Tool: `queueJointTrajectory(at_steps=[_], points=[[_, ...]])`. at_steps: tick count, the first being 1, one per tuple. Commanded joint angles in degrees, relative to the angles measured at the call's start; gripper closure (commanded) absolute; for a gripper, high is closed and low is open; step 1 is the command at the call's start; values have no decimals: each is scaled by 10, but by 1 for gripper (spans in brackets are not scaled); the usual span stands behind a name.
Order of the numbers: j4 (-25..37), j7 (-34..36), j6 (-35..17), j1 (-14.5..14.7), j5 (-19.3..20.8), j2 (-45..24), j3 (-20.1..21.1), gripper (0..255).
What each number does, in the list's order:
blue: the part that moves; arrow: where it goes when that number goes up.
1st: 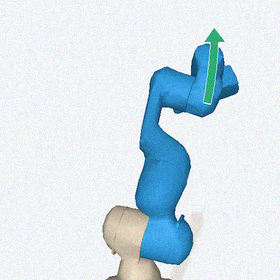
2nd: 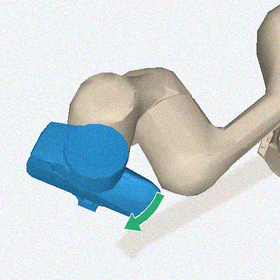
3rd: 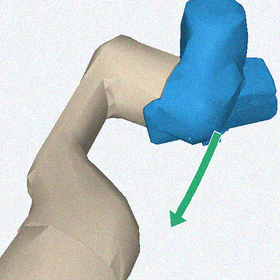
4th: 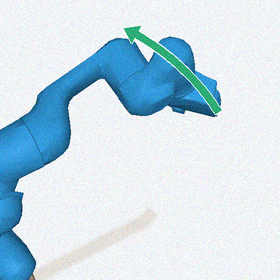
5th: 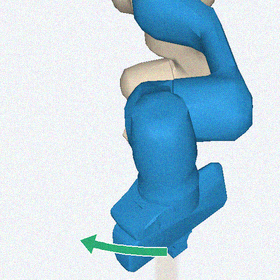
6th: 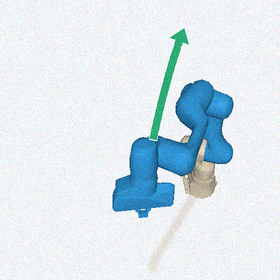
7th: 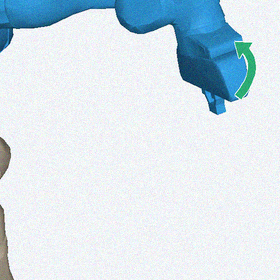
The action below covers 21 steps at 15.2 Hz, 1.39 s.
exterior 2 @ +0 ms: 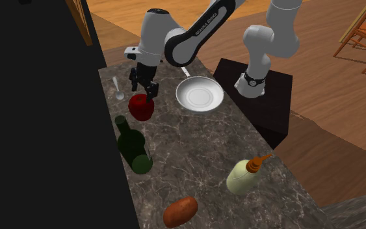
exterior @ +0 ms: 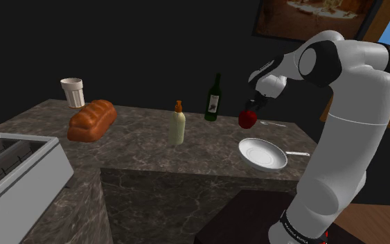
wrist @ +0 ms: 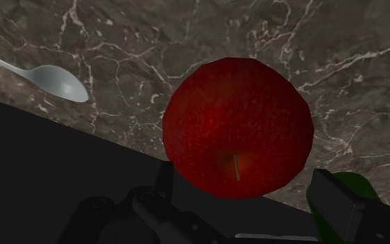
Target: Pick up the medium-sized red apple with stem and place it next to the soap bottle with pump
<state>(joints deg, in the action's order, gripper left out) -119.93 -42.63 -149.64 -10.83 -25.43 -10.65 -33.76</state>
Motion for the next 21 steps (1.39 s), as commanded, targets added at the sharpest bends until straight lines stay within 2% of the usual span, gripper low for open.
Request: queueJointTrajectory(at_steps=[1, 2, 3, 12, 21], points=[[0, 0, 0, 0, 0, 0, 0, 0], [0, 0, 0, 0, 0, 0, 0, 0], [0, 0, 0, 0, 0, 0, 0, 255], [0, 0, 0, 0, 0, 0, 0, 255], [26, 52, 53, 14, 64, 40, -19, 255]])
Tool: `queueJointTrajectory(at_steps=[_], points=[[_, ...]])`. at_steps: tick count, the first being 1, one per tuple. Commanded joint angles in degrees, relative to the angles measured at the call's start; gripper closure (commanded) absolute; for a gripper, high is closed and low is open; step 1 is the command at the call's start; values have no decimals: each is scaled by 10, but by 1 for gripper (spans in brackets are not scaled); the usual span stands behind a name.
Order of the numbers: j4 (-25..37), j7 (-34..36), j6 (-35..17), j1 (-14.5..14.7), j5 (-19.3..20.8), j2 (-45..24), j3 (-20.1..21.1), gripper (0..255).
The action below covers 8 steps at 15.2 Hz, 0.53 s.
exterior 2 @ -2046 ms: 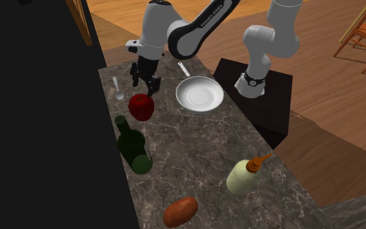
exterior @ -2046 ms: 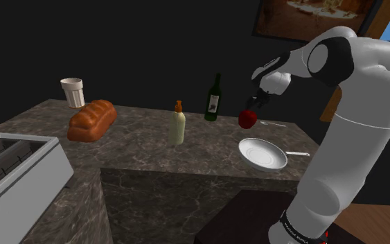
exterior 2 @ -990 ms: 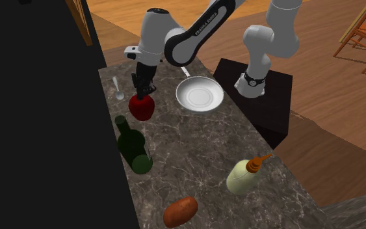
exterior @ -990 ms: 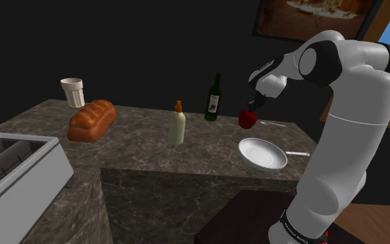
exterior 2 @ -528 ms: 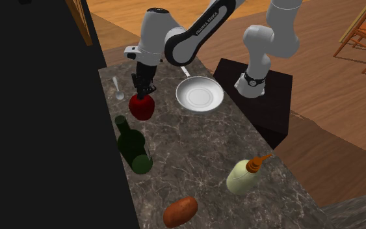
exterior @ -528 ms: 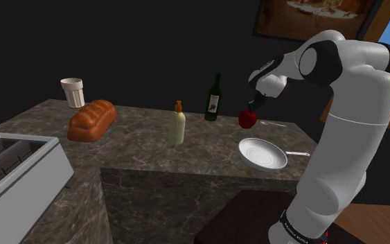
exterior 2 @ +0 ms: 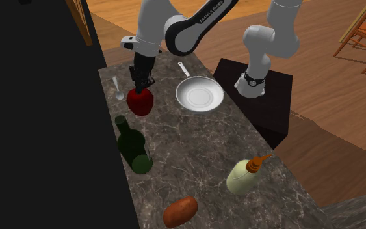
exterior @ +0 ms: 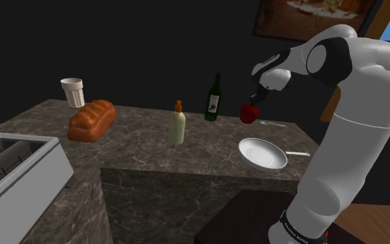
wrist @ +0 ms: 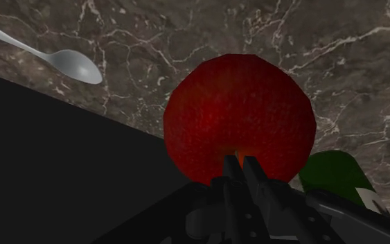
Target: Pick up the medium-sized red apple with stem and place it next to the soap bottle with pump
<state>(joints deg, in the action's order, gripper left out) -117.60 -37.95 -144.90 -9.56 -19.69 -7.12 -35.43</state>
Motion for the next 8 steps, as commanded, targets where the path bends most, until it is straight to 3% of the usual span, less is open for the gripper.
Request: queueJointTrajectory(at_steps=[1, 8], points=[[6, 10, 12, 2, 13, 9, -3, 255], [35, 40, 58, 7, 50, 33, -9, 255]])
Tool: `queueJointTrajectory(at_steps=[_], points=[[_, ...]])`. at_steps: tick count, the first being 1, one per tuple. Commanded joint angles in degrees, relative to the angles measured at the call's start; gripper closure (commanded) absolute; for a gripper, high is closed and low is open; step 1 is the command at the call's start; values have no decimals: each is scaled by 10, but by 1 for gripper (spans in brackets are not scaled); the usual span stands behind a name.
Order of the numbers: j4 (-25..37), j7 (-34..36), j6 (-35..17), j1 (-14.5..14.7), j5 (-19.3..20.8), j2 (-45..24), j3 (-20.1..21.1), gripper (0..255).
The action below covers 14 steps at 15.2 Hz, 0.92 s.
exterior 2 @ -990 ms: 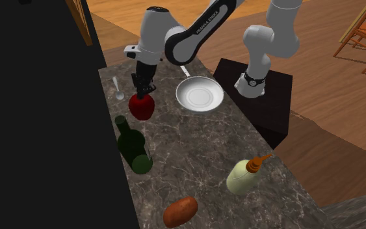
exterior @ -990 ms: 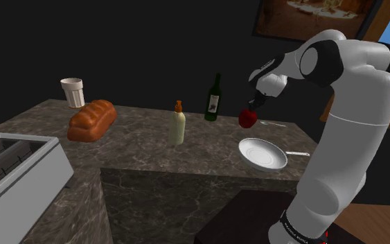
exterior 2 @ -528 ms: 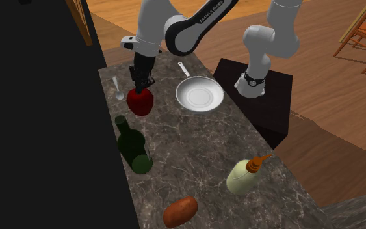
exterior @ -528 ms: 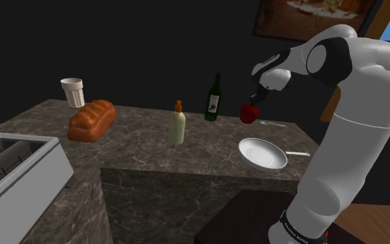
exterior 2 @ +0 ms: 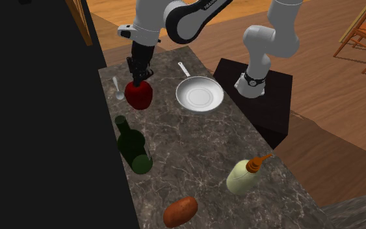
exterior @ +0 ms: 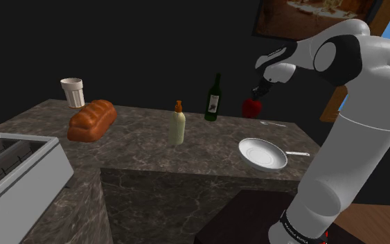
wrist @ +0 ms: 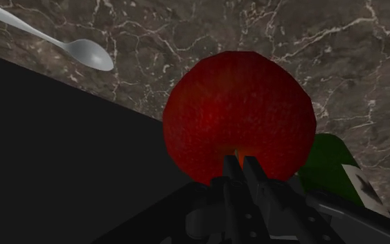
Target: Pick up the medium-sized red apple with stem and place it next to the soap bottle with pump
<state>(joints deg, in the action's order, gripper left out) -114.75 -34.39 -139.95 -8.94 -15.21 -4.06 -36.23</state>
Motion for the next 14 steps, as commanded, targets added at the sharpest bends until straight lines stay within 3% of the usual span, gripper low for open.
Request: queueJointTrajectory(at_steps=[1, 14], points=[[11, 8, 15, 1, 9, 6, -1, 255], [86, 43, 107, 3, 48, 31, -3, 255]])
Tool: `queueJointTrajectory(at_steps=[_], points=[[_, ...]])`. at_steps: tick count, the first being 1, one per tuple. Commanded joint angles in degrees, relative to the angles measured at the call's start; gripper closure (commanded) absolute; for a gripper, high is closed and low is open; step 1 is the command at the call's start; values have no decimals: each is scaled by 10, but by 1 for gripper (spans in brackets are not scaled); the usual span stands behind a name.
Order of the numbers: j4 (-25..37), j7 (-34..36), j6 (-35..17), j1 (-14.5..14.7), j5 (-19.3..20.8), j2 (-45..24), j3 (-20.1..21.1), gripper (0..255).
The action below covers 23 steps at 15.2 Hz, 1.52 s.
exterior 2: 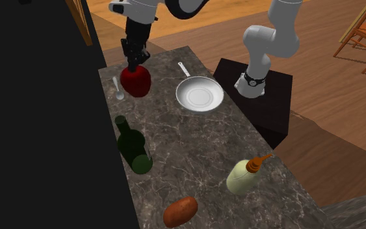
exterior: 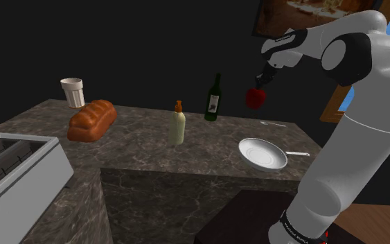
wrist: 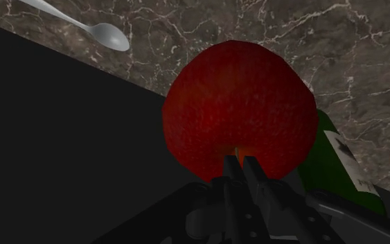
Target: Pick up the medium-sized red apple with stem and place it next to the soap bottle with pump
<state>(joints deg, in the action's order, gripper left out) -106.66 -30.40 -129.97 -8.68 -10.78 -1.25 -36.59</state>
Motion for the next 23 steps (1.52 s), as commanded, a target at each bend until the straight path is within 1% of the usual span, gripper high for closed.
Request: queueJointTrajectory(at_steps=[1, 12, 23], points=[[12, 5, 14, 1, 6, 4, 0, 255], [96, 19, 98, -1, 14, 4, -1, 255], [203, 22, 189, -8, 3, -18, -7, 255]])
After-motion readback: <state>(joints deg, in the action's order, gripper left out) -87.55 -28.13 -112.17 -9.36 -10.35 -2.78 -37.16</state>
